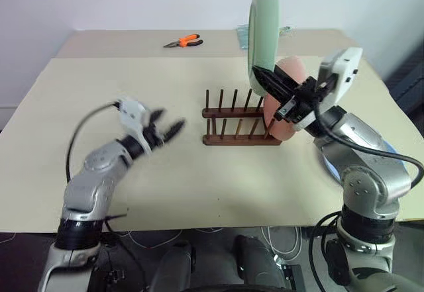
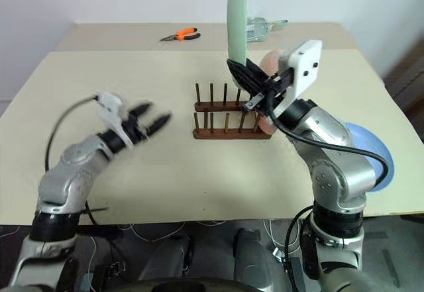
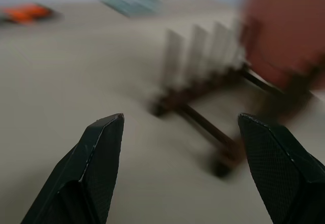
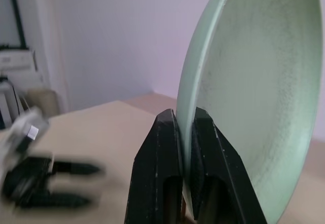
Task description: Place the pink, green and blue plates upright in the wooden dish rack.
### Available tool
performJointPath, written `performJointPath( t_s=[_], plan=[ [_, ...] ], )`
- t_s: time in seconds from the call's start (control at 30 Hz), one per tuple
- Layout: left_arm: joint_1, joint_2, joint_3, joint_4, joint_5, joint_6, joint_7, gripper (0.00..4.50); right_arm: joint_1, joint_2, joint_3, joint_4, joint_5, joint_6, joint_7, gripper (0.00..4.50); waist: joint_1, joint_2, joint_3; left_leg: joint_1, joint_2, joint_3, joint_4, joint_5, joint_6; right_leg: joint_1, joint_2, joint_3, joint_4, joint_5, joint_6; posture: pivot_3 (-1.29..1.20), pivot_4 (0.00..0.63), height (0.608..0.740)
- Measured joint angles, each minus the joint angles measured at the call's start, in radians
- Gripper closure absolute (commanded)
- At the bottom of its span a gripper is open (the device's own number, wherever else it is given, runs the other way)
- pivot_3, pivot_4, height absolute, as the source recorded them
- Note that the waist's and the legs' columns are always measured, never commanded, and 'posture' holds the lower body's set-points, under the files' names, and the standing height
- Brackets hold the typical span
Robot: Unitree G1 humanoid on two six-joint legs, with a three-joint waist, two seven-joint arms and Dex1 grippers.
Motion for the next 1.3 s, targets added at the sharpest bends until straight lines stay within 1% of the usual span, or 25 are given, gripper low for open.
performJointPath(
  t_s=[0.1,0.2,0.4,0.57,0.63,0.67,0.7,0.73,0.83,0.97,1.07,1.1,1.17,1.23,1.27,1.3],
  plan=[
    [0.035,0.037,-0.018,-0.022,-0.010,0.030,-0.076,0.87,0.016,0.000,-0.002,-0.001,0.055,0.036,-0.037,4.50,0.006,0.003,0.001,0.000,0.000,0.000,0.001,0.000,0.000,0.000,0.000,0.000,0.000,0.000,0.000,0.00,0.150,0.740],
    [0.039,0.041,-0.025,-0.050,-0.022,0.047,-0.104,0.87,0.018,0.001,-0.002,-0.001,0.110,0.056,-0.066,4.50,0.011,0.003,0.001,-0.001,-0.001,-0.001,0.002,0.000,0.000,0.002,-0.001,0.000,-0.002,0.000,0.000,0.00,0.150,0.740],
    [0.039,0.032,-0.044,-0.090,-0.019,0.051,-0.113,0.87,0.018,-0.003,-0.003,0.006,0.188,0.067,-0.100,4.50,0.009,0.003,0.001,0.000,-0.001,0.000,0.002,0.000,0.000,0.002,-0.001,0.000,-0.001,0.000,0.000,0.00,0.150,0.740],
    [0.039,0.022,-0.044,-0.107,-0.019,0.052,-0.112,0.87,0.027,-0.014,0.001,0.030,0.191,0.068,-0.115,4.50,0.009,0.003,0.001,0.000,-0.001,0.000,0.002,0.000,0.000,0.002,-0.001,0.000,-0.001,0.000,0.000,0.00,0.150,0.740],
    [0.038,0.019,-0.044,-0.109,-0.019,0.052,-0.111,0.80,0.029,-0.032,0.017,0.048,0.183,0.068,-0.114,3.78,0.009,0.003,0.001,0.000,-0.001,0.000,0.002,0.000,0.000,0.002,-0.001,0.000,-0.001,0.000,0.000,0.00,0.150,0.740],
    [0.038,0.016,-0.045,-0.110,-0.019,0.052,-0.109,0.80,0.029,-0.041,0.027,0.055,0.172,0.068,-0.112,3.55,0.009,0.003,0.001,0.000,-0.001,0.000,0.002,0.000,0.000,0.002,-0.001,0.000,-0.001,0.000,0.000,0.00,0.150,0.740],
    [0.038,0.013,-0.045,-0.112,-0.019,0.052,-0.108,0.80,0.029,-0.044,0.037,0.064,0.160,0.067,-0.110,3.15,0.009,0.003,0.001,0.000,-0.001,0.000,0.002,0.000,0.000,0.002,-0.001,-0.001,-0.001,0.000,0.000,0.00,0.150,0.740],
    [0.038,0.012,-0.045,-0.117,-0.019,0.052,-0.106,0.80,0.030,-0.048,0.048,0.071,0.146,0.065,-0.107,2.59,0.009,0.003,0.001,0.000,-0.001,0.000,0.002,0.000,0.000,0.002,-0.001,-0.001,-0.001,0.000,0.000,0.00,0.150,0.740],
    [0.038,0.003,-0.045,-0.126,-0.019,0.052,-0.102,0.80,0.028,-0.077,0.086,0.078,0.082,0.038,-0.097,1.16,0.009,0.003,0.001,-0.001,-0.001,0.000,0.002,0.000,0.000,0.002,-0.001,-0.001,-0.001,0.000,0.000,0.00,0.150,0.740],
    [0.038,0.001,-0.048,-0.126,-0.019,0.054,-0.100,0.80,0.001,-0.168,0.143,0.071,-0.048,-0.040,-0.055,1.16,0.009,0.003,0.001,-0.001,-0.001,0.000,0.002,0.000,0.000,0.002,-0.001,-0.001,-0.002,0.000,0.001,0.00,0.150,0.740],
    [0.033,-0.001,-0.065,-0.125,-0.017,0.054,-0.102,0.80,-0.015,-0.241,0.147,0.040,-0.091,-0.066,-0.016,1.16,0.010,0.003,0.001,-0.001,-0.001,0.000,0.002,0.000,0.000,0.002,-0.001,-0.001,-0.002,-0.001,0.001,0.00,0.150,0.740],
    [0.026,-0.004,-0.076,-0.124,-0.015,0.053,-0.107,0.80,-0.020,-0.269,0.133,0.020,-0.088,-0.065,-0.003,1.16,0.011,0.003,0.002,-0.001,-0.001,0.000,0.002,0.000,0.000,0.002,-0.001,-0.001,-0.002,-0.001,0.001,0.00,0.150,0.740],
    [0.003,-0.008,-0.099,-0.116,-0.006,0.051,-0.125,0.80,-0.028,-0.357,0.045,-0.030,-0.061,-0.052,0.025,1.16,0.017,0.003,0.002,-0.002,-0.001,-0.001,0.003,0.000,0.000,0.003,-0.002,-0.001,-0.003,-0.001,0.001,0.00,0.150,0.740],
    [-0.017,-0.009,-0.119,-0.094,0.008,0.043,-0.143,0.80,-0.012,-0.430,-0.071,-0.058,-0.018,-0.021,0.046,0.60,0.028,0.002,0.002,-0.001,-0.001,0.000,0.003,0.000,0.001,0.004,-0.002,-0.001,-0.005,-0.001,0.001,0.00,0.150,0.740],
    [-0.028,-0.010,-0.132,-0.079,0.017,0.039,-0.154,0.80,0.025,-0.460,-0.135,-0.069,0.002,-0.003,0.057,0.30,0.032,0.001,0.001,-0.001,-0.001,0.000,0.003,-0.001,0.001,0.004,-0.001,-0.002,-0.005,-0.001,0.001,0.00,0.150,0.740],
    [-0.038,-0.013,-0.147,-0.064,0.027,0.030,-0.168,0.80,0.098,-0.493,-0.208,-0.081,0.013,0.018,0.073,0.05,0.040,0.000,0.001,-0.002,-0.001,-0.001,0.003,-0.001,0.001,0.005,-0.002,-0.003,-0.005,-0.001,0.001,0.00,0.150,0.740]
  ],
)
